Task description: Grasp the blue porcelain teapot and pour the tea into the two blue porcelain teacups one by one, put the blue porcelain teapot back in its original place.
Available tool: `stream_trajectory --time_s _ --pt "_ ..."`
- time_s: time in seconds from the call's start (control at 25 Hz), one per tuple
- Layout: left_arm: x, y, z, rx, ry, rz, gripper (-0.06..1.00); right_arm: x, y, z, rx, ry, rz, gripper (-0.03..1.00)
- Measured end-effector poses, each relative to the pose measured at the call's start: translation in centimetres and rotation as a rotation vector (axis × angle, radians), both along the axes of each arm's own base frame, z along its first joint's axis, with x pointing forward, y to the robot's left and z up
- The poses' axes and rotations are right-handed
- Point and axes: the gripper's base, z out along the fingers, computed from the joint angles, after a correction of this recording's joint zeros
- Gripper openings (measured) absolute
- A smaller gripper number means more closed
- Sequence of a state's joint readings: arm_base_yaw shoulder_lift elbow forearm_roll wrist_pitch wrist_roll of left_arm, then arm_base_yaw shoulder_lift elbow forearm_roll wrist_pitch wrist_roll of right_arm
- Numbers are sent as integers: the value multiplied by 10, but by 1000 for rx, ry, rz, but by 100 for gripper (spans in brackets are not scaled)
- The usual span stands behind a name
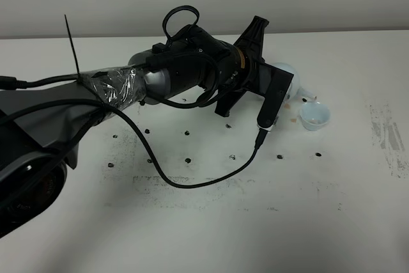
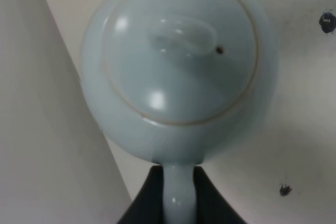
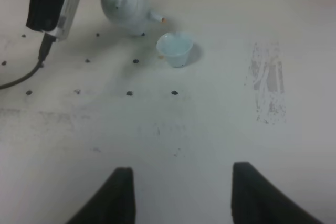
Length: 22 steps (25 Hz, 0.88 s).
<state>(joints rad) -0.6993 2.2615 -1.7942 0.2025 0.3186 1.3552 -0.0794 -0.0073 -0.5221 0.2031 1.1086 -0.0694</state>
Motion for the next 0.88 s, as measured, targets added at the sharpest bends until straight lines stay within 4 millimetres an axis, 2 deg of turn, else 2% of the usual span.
stream_trajectory --time_s 0.88 --pt "-4 -7 1 44 -54 -50 7 0 0 0 0 0 0 45"
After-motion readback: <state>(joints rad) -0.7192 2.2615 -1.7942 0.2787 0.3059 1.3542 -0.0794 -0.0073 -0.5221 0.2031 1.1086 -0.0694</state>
